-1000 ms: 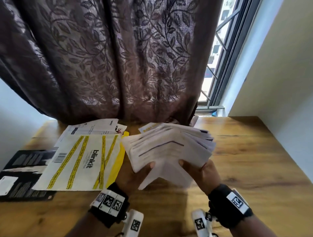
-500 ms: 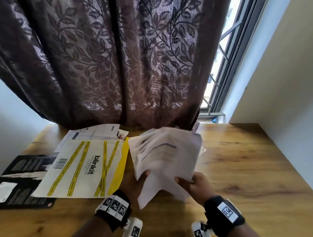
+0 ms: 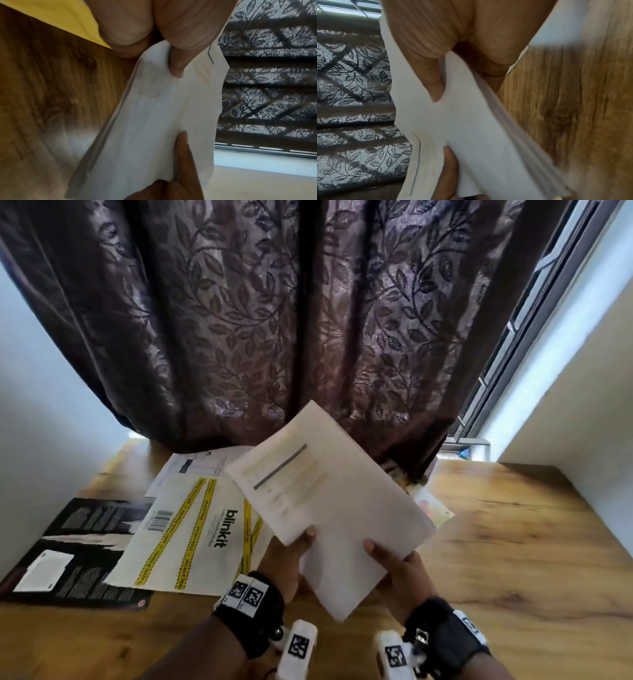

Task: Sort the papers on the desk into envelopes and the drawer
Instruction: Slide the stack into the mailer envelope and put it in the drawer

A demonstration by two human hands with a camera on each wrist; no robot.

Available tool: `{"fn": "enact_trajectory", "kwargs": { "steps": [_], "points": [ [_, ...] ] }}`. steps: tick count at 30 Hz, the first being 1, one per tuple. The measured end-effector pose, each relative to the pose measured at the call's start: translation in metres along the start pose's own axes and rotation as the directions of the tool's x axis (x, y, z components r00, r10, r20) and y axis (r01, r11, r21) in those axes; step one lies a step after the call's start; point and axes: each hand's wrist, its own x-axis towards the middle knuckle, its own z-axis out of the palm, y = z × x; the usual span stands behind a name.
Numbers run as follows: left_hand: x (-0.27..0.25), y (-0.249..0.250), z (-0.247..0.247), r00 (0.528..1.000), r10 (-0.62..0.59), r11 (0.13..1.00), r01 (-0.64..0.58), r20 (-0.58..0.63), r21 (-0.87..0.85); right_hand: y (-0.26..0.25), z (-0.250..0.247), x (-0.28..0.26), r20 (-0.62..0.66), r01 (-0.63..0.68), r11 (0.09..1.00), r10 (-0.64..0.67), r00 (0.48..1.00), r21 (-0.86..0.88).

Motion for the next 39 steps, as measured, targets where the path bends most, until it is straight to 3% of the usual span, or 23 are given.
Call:
{"fn": "enact_trajectory", "kwargs": {
  "steps": [3, 7, 10, 13, 15, 16, 19, 20, 22, 24, 27, 34, 35, 37, 39],
  "points": [
    [0.002, -0.006, -0.005, 0.999, -0.037, 0.999, 0.038, 0.014, -0.038, 0.005, 0.004, 0.006, -0.041, 0.008, 1.0, -0.008, 0.999, -0.007],
    [0.006, -0.011, -0.007, 0.996, -0.082, 0.996, 0.082, -0.026, 0.035, 0.013, 0.004, 0.009, -0.149, 0.079, 0.981, -0.106, 0.983, -0.176],
    [0.009, -0.007, -0.005, 0.998, -0.06, 0.988, 0.058, 0.007, 0.145, 0.013, -0.001, 0.008, -0.22, 0.054, 0.981, -0.094, 0.971, -0.185],
    [0.016, 0.0, -0.015, 1.0, -0.003, 0.927, -0.006, 0.024, 0.375, 0.01, -0.01, 0.006, -0.322, 0.016, 0.991, -0.058, 0.945, -0.129],
    [0.029, -0.008, -0.032, 0.996, 0.084, 0.81, -0.055, -0.022, 0.584, 0.005, -0.02, 0.004, -0.376, 0.024, 0.994, -0.063, 0.924, -0.108],
    [0.037, -0.012, -0.041, 0.99, 0.132, 0.696, -0.058, -0.049, 0.716, 0.002, -0.025, 0.001, -0.394, 0.04, 0.994, -0.077, 0.916, -0.101],
    [0.052, -0.018, -0.054, 0.979, 0.104, 0.222, 0.15, -0.176, 0.963, -0.005, -0.04, -0.007, -0.434, 0.09, 0.992, -0.117, 0.893, -0.083],
    [0.056, -0.021, -0.056, 0.972, 0.041, 0.121, 0.225, -0.232, 0.967, -0.005, -0.046, -0.009, -0.449, 0.098, 0.992, -0.126, 0.885, -0.084],
    [0.062, -0.022, -0.058, 0.951, -0.044, 0.015, 0.308, -0.308, 0.951, -0.005, -0.056, -0.011, -0.472, 0.097, 0.993, -0.12, 0.874, -0.072],
    [0.068, -0.024, -0.057, 0.949, -0.03, -0.037, 0.314, -0.315, 0.949, -0.005, -0.061, -0.014, -0.473, 0.095, 0.993, -0.113, 0.874, -0.063],
    [0.071, -0.024, -0.053, 0.976, 0.083, -0.071, 0.209, -0.203, 0.975, -0.009, -0.062, -0.017, -0.467, 0.101, 0.994, -0.113, 0.877, -0.051],
    [0.061, -0.041, -0.04, 0.994, -0.027, -0.039, -0.107, 0.106, 0.993, -0.015, -0.066, -0.011, -0.404, 0.097, 0.994, -0.072, 0.912, 0.043],
    [0.058, -0.046, -0.037, 0.989, -0.072, -0.014, -0.127, 0.125, 0.992, -0.017, -0.065, -0.01, -0.381, 0.092, 0.994, -0.063, 0.922, 0.059],
    [0.054, -0.051, -0.039, 0.987, -0.105, 0.151, -0.105, 0.122, 0.983, -0.017, -0.06, -0.006, -0.342, 0.077, 0.994, -0.046, 0.938, 0.077],
    [0.061, -0.071, -0.053, 0.987, 0.01, 0.235, -0.158, 0.16, 0.959, -0.017, -0.056, -0.004, -0.326, 0.056, 0.995, -0.027, 0.945, 0.08]
  ]
}}
